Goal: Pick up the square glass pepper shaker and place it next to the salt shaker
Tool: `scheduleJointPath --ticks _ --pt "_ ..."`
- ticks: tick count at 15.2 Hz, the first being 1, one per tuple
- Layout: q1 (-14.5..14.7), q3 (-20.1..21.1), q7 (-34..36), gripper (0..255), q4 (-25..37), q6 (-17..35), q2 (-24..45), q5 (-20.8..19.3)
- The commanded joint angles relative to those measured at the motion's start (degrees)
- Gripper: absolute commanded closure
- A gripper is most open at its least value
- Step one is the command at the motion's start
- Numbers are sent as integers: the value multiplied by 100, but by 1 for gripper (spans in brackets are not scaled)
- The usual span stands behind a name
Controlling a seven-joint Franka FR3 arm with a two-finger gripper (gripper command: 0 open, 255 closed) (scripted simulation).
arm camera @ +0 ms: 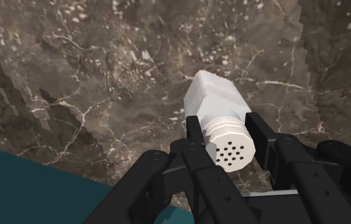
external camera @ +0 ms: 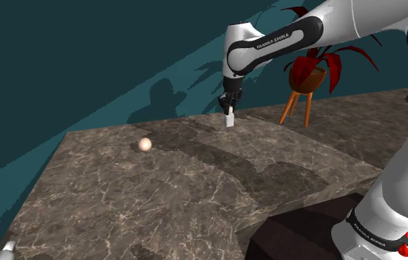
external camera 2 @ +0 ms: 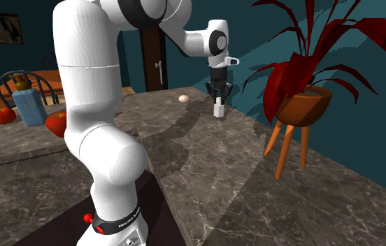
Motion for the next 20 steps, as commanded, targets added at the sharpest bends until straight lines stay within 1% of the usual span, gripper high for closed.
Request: scheduleJointPath --ticks 1,11,20 --pt "-7 -5 -25 255 133 -158 -24 9" --pt "-5 -1 -73 255 728 -899 -171 41" --pt "-2 2 -109 255 1386 -1585 -200 55"
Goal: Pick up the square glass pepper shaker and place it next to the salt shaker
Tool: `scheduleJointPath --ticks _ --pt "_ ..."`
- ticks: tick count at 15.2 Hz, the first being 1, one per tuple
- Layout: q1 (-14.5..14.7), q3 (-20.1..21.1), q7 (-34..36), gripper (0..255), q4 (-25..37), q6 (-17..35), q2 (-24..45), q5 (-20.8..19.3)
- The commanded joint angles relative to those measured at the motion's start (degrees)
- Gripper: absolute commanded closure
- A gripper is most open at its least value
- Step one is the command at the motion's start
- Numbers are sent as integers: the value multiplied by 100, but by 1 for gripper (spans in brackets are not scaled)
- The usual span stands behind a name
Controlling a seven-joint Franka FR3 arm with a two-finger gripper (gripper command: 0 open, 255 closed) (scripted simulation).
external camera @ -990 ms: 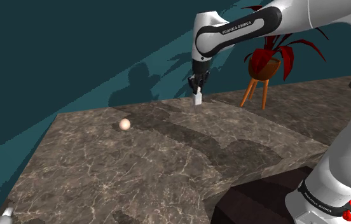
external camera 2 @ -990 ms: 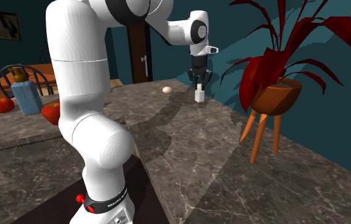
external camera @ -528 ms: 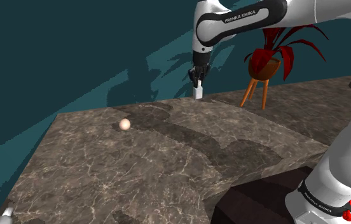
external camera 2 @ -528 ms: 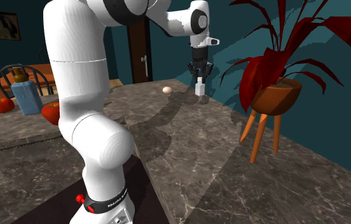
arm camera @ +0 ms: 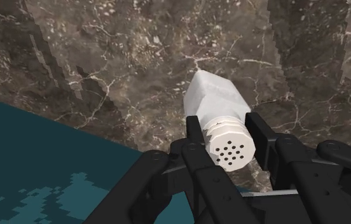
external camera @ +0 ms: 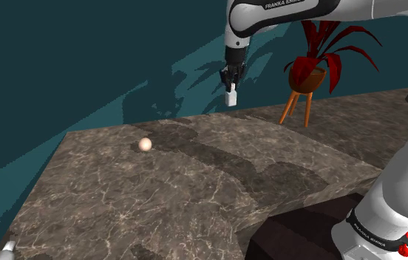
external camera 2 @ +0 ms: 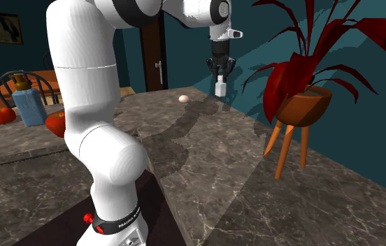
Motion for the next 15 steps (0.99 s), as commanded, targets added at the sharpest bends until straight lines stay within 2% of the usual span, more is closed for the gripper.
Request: scheduleJointPath --ticks 1,4,15 --pt "3 3 -2 255 159 -152 10 1" --pt "5 4 -9 255 334 -316 21 2" --pt "652 702 1322 255 -688 -256 -876 82"
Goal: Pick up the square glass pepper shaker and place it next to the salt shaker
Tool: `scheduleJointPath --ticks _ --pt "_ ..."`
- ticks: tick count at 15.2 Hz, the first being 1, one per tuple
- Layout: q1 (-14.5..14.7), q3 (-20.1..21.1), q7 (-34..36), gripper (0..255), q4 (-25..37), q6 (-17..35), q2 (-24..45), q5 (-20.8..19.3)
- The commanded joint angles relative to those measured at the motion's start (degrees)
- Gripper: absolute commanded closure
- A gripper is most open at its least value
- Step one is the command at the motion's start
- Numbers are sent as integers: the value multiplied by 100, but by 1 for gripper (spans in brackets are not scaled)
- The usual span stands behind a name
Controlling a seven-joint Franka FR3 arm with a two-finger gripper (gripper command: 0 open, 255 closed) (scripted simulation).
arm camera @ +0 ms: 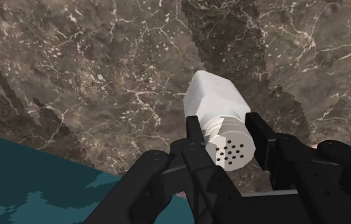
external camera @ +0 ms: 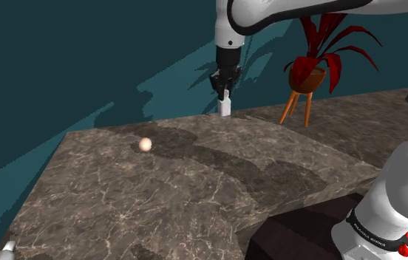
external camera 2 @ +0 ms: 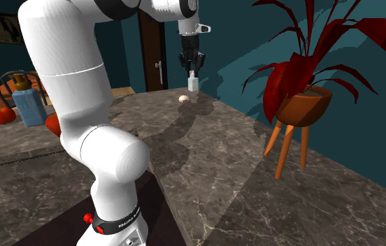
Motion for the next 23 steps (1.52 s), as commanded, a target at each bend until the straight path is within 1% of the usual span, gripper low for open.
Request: scheduleJointPath --ticks 1,6,12,18,23 --pt "128 157 286 255 -68 -36 -91 23" --pt "421 537 937 255 -218 -79 -256 90" --pt "770 1026 1760 255 -181 -158 -261 142" --pt "1123 1543 2639 255 95 -263 -35 104" --pt "1439 1981 3424 255 515 -386 349 -48"
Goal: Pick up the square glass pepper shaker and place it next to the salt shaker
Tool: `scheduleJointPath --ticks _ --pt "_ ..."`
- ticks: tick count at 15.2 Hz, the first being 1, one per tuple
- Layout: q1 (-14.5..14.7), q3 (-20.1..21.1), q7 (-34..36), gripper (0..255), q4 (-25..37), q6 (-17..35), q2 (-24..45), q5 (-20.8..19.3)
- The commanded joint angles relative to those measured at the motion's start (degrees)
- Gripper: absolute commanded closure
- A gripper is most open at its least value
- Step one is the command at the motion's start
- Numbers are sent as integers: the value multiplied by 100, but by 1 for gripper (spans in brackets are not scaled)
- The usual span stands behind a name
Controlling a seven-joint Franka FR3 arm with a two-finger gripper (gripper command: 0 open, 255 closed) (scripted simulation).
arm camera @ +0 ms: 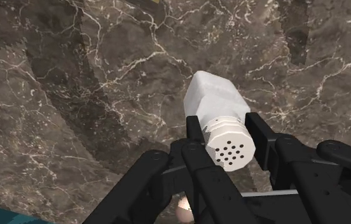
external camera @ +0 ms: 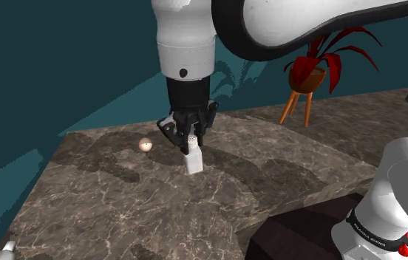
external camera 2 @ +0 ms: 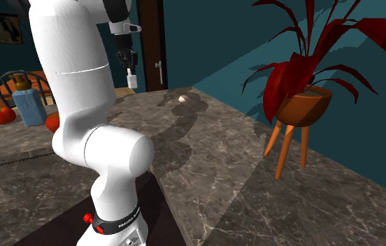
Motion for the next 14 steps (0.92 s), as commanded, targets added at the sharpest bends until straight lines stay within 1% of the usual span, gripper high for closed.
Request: scheduleJointPath --ticks 1,5,8,10,11,14 --pt "145 182 351 255 180 -51 174 -76" --pt "470 504 1020 255 685 -204 655 -334" --pt "777 712 1530 255 1158 -362 1101 -598" --pt "1028 821 1864 255 1525 -495 1438 -804" --pt "1287 906 2161 255 1907 -640 1775 -1013" --pt "1257 883 2167 255 1622 -391 1729 -986"
